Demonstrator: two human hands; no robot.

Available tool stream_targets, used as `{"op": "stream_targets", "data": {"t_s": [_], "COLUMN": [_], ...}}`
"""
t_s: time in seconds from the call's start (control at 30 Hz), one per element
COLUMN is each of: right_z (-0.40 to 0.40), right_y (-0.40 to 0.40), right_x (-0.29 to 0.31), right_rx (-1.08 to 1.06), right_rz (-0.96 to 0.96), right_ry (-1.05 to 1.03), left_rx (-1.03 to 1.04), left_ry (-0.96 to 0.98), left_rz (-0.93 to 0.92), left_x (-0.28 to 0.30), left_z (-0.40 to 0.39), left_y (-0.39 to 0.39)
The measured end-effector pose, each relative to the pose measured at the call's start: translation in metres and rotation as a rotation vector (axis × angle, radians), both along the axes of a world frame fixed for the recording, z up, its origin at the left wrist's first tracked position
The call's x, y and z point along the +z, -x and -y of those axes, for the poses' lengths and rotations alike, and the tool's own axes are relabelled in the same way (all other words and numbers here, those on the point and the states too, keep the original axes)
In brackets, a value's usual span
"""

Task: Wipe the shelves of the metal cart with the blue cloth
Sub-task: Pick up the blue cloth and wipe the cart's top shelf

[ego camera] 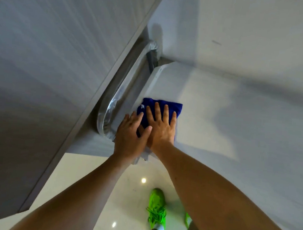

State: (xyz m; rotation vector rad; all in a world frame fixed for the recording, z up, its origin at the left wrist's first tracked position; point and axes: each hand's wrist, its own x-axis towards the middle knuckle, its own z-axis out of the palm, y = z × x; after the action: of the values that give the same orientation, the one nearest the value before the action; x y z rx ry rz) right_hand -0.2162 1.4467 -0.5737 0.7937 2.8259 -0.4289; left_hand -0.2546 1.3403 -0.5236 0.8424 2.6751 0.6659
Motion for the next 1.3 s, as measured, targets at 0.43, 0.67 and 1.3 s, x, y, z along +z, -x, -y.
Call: {"op": "stream_targets", "data": {"t_s": [0.43, 0.67, 1.3], "right_z": [-0.09, -0.126, -0.283], "right_y": [-0.108, -0.229, -0.308], "right_x": [-0.005, -0.002, -0.004], "right_rx": [-0.304, -0.653, -1.094], "right_rz": [-0.019, -0.033, -0.024], "right_ry": [-0.07, -0.06, -0.049], "left_rx": [-0.217, -0.479, -0.613], "left_ry": [-0.04, -0.044, -0.014], "left_rz": [0.1, 0.098, 0.092], "left_x": [-0.002, 0.003, -0.015], "left_z": [-0.104, -0.186, -0.266], "left_y": [-0.054, -0.123, -0.178]}}
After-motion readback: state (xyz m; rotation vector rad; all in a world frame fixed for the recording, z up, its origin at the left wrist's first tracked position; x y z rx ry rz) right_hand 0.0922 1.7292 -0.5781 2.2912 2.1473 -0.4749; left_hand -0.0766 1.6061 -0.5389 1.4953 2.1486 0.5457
